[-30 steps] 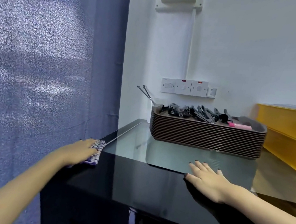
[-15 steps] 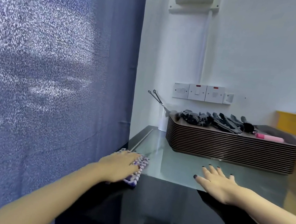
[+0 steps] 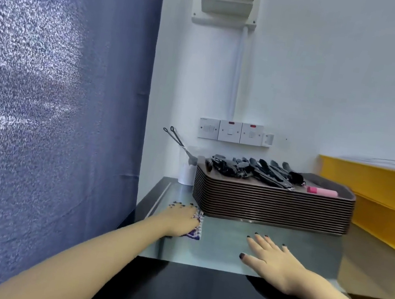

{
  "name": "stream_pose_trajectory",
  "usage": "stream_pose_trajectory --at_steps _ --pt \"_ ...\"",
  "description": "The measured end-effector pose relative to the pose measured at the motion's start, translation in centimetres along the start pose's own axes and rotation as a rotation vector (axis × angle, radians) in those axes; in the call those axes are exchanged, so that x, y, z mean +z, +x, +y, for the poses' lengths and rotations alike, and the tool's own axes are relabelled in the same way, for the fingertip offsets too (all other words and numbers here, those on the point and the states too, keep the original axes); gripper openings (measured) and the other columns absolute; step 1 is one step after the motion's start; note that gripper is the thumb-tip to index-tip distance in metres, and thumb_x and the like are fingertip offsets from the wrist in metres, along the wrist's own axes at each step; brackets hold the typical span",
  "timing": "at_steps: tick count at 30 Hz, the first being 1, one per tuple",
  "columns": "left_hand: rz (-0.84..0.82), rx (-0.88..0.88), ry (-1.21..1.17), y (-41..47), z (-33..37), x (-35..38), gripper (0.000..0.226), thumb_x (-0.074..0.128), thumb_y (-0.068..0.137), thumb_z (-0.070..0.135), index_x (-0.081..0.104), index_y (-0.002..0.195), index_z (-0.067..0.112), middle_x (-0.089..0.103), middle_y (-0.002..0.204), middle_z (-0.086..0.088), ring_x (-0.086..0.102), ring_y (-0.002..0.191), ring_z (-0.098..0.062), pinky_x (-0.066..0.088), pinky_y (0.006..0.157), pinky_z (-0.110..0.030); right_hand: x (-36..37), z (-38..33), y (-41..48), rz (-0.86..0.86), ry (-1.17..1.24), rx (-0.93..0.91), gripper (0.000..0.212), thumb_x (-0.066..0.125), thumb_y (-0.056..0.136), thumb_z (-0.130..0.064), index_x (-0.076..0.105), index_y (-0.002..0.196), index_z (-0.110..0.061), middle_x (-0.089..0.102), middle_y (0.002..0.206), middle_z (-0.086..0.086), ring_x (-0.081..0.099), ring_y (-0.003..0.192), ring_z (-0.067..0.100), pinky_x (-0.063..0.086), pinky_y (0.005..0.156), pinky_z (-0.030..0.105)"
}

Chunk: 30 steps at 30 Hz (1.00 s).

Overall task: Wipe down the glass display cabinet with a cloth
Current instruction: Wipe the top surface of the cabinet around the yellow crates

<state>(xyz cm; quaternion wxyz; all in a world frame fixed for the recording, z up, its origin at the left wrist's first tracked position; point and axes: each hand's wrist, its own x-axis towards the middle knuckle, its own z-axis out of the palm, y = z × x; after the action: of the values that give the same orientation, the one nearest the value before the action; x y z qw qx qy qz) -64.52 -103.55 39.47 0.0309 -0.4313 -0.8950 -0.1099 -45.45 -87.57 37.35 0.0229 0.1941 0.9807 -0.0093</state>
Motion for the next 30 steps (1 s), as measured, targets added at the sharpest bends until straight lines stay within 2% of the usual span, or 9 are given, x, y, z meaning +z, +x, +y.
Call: stream_pose_trajectory --at_steps 2,3,5,6,9,14,20,26,30 --pt "-0.02 0.098 -0.028 -1.9 1.2 0.3 0.022 0.033 0.09 0.025 0.048 0.1 0.013 0.057 0.112 -0.013 0.051 0.105 -0.031 0.04 0.089 -0.037 -0.1 -0.2 -0.3 -0.001 0.023 0.02 0.064 0.017 0.098 -0.053 0.001 0.152 -0.022 -0.007 0.159 0.004 -0.009 0.146 0.019 -0.002 0.116 0.044" --pt "-0.034 0.154 -0.033 -2.8 1.4 0.6 0.021 0.033 0.09 0.026 0.046 0.101 0.015 0.056 0.115 -0.012 0.05 0.109 -0.031 0.039 0.092 -0.039 0.0 -0.2 -0.4 0.002 0.022 0.022 0.064 0.018 0.098 -0.053 0.001 0.152 -0.023 -0.007 0.159 0.003 -0.009 0.146 0.018 -0.001 0.116 0.043" --pt "-0.058 0.243 -0.013 -4.5 0.9 0.9 0.037 0.032 0.093 0.03 0.044 0.126 0.019 0.047 0.136 -0.007 0.041 0.126 -0.026 0.032 0.104 -0.037 -0.1 -0.3 -0.6 0.005 0.016 0.02 0.063 0.018 0.099 -0.053 0.001 0.152 -0.024 -0.007 0.159 0.002 -0.008 0.146 0.018 -0.001 0.116 0.042" --pt "-0.05 0.253 0.0 -5.1 0.3 1.0 0.046 0.031 0.094 0.033 0.036 0.139 0.024 0.037 0.147 -0.002 0.032 0.135 -0.021 0.024 0.109 -0.034 -0.1 -0.4 -0.7 0.004 0.016 0.02 0.063 0.018 0.099 -0.053 0.0 0.152 -0.024 -0.007 0.159 0.002 -0.008 0.146 0.018 -0.001 0.116 0.042" --pt "0.006 0.178 -0.002 -5.1 -2.3 0.7 0.052 0.028 0.097 0.039 0.022 0.148 0.031 0.025 0.154 0.006 0.023 0.14 -0.014 0.017 0.112 -0.03 -0.2 -0.4 -0.8 0.002 0.019 0.019 0.063 0.017 0.099 -0.053 0.0 0.152 -0.024 -0.008 0.159 0.001 -0.008 0.146 0.017 -0.001 0.116 0.041" --pt "0.039 -0.034 0.019 -0.6 -6.6 0.7 0.047 0.03 0.093 0.034 0.038 0.138 0.023 0.042 0.144 -0.005 0.038 0.129 -0.025 0.033 0.105 -0.039 0.0 -0.2 -0.5 0.004 0.014 0.012 0.064 0.018 0.098 -0.055 -0.001 0.152 -0.025 -0.01 0.159 -0.001 -0.01 0.146 0.015 -0.002 0.116 0.04" --pt "0.073 -0.175 -0.004 7.4 -9.5 0.9 0.044 0.03 0.092 0.034 0.045 0.132 0.025 0.045 0.141 -0.01 0.041 0.127 -0.03 0.035 0.099 -0.037 -0.1 -0.2 -0.2 0.007 0.069 0.003 0.067 0.022 0.095 -0.059 -0.001 0.151 -0.031 -0.012 0.158 -0.008 -0.013 0.145 0.009 -0.005 0.116 0.04" --pt "0.024 -0.141 0.006 14.5 -8.9 1.3 0.047 0.028 0.097 0.034 0.038 0.14 0.018 0.035 0.148 -0.01 0.031 0.136 -0.03 0.024 0.11 -0.039 -0.3 -0.1 -0.3 0.004 0.09 0.011 0.068 0.023 0.093 -0.061 0.001 0.151 -0.033 -0.011 0.158 -0.012 -0.013 0.144 0.007 -0.006 0.116 0.041" --pt "-0.032 -0.041 0.015 14.0 -8.1 1.5 0.047 0.023 0.102 0.031 0.03 0.145 0.014 0.024 0.154 -0.007 0.025 0.139 -0.028 0.02 0.113 -0.041 -0.2 -0.1 -0.6 0.014 0.093 0.018 0.067 0.025 0.094 -0.059 0.002 0.151 -0.033 -0.01 0.158 -0.012 -0.013 0.144 0.006 -0.005 0.116 0.04"
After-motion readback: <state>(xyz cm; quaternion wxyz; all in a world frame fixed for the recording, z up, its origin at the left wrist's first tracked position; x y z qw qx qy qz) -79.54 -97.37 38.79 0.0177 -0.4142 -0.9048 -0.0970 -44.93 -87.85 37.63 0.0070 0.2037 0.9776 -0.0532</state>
